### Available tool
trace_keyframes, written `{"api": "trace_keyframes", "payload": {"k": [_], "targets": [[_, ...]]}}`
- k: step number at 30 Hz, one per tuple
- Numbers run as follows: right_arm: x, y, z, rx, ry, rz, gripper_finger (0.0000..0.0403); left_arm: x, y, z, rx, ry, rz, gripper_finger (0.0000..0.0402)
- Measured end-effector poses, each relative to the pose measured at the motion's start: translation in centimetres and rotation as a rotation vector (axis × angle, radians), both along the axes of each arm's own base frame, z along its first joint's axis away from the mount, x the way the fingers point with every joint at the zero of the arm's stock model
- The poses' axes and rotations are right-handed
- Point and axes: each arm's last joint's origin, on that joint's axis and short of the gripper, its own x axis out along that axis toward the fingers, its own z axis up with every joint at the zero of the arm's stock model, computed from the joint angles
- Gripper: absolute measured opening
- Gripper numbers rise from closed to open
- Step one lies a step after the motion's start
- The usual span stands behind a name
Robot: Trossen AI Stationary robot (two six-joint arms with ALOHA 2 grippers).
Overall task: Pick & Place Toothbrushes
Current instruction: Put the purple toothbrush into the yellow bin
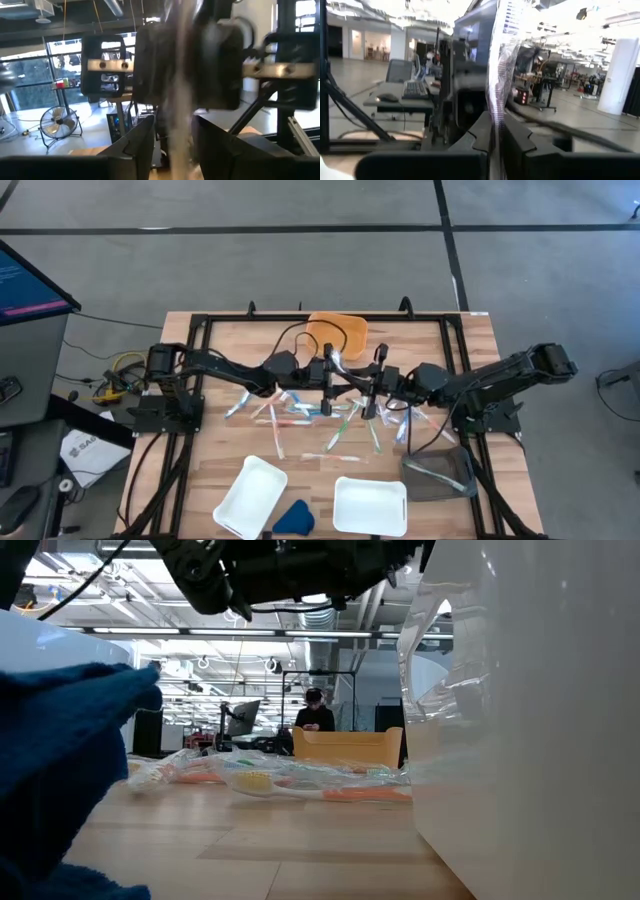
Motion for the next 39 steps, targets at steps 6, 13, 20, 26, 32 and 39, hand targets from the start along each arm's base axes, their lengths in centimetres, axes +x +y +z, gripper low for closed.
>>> {"api": "trace_keyframes", "payload": {"k": [6, 13, 20, 26, 32, 39], "targets": [[0.35, 0.02, -0.34, 0.0, -0.003, -0.002, 0.0032, -0.12, -0.01, 0.17, -0.001, 0.009, 0.0, 0.0127], [0.23, 0.09, -0.27, -0.022, 0.008, -0.004, 0.0016, -0.18, -0.19, 0.36, -0.001, 0.007, -0.005, 0.0127], [0.23, 0.06, -0.28, -0.023, 0.009, -0.008, 0.003, -0.14, -0.21, 0.12, -0.007, 0.032, -0.008, 0.0126], [0.25, 0.06, -0.37, -0.027, 0.02, -0.009, 0.0014, -0.13, -0.19, 0.04, -0.025, 0.042, -0.01, 0.0089], [0.24, -0.01, -0.38, -0.022, 0.022, -0.034, 0.0041, -0.12, -0.13, -0.04, -0.028, 0.052, -0.004, 0.0015], [0.24, -0.01, -0.42, -0.023, 0.025, -0.034, 0.0018, -0.13, -0.13, -0.05, -0.029, 0.057, -0.005, 0.0022]]}}
